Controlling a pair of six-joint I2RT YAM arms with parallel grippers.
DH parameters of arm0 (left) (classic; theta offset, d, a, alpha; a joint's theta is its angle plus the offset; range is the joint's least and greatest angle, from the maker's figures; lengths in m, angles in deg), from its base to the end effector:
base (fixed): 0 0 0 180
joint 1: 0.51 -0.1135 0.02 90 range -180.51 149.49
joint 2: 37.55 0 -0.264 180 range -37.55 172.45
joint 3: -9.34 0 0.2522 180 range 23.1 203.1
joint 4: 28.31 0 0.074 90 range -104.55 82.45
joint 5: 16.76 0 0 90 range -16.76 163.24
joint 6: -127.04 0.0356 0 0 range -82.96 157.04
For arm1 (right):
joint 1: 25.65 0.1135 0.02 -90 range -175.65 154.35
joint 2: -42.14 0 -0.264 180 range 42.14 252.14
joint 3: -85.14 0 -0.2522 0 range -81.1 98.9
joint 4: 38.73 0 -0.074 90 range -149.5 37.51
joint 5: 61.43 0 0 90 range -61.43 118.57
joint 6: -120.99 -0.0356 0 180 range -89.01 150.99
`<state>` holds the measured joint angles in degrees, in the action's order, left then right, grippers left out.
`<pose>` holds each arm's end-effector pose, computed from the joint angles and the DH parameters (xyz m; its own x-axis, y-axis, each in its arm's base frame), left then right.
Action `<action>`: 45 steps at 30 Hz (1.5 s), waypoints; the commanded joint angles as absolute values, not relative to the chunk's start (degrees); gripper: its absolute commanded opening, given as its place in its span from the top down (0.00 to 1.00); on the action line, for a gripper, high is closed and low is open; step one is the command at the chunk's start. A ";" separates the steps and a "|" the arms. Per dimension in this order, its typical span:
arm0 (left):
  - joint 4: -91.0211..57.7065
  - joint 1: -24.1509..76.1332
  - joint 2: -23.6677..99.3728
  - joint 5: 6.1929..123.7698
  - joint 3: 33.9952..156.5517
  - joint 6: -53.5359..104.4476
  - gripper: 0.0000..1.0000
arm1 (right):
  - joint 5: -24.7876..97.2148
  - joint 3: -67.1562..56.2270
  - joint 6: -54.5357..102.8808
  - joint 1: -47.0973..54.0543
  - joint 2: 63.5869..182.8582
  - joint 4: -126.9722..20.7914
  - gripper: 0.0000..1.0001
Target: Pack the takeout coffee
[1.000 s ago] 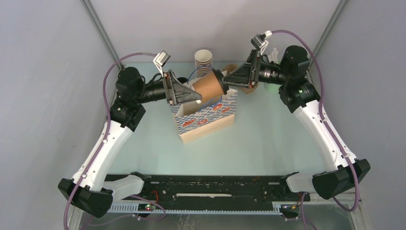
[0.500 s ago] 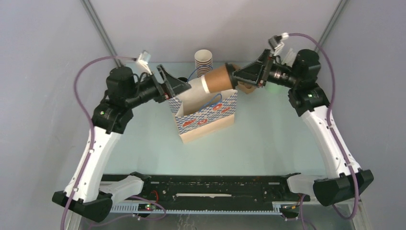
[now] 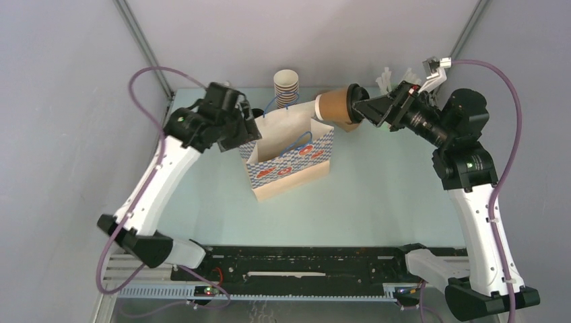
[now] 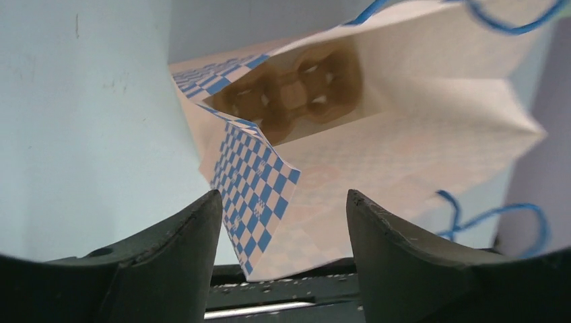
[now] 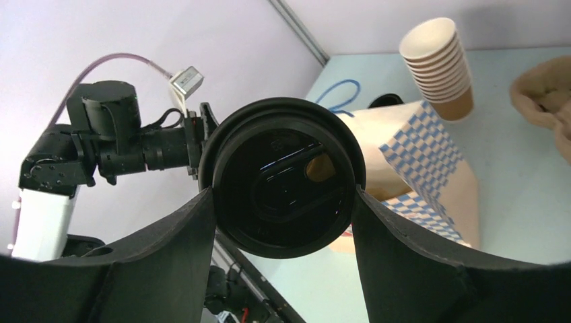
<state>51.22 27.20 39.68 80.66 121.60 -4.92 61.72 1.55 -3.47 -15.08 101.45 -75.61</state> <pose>0.2200 -0.1104 0.4391 -0.7152 -0.3733 -0.5909 -0.1326 0.9026 -0.4096 0.1834 0.0540 0.4931 -0.3880 0.4095 -0.8257 -0.5720 0.5955 0.5641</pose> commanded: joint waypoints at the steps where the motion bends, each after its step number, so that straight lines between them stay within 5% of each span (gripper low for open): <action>1: 57.57 31.68 44.38 89.86 126.72 -3.23 0.28 | 59.19 2.23 1.86 -15.09 101.09 -78.80 0.42; 6: 59.34 33.71 48.48 94.86 128.11 -1.82 0.35 | 58.82 1.62 6.98 -15.01 99.00 -79.67 0.46; 17: 52.68 33.93 51.98 91.79 127.00 5.28 0.71 | 64.60 1.16 19.07 -14.82 96.85 -80.18 0.61; 25: 41.55 36.32 40.46 89.59 114.83 11.09 0.99 | 68.21 1.62 27.24 -10.30 97.49 -80.36 0.65; 36: 20.70 41.86 19.08 89.97 88.20 13.72 1.00 | 62.78 10.99 47.98 10.35 107.89 -90.25 0.64; 45: 16.54 48.79 13.27 92.60 78.45 14.54 1.00 | 50.31 19.03 60.86 21.36 116.99 -98.03 0.63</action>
<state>21.24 46.41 15.66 90.04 81.19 12.44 56.98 14.62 51.83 18.12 114.17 -93.92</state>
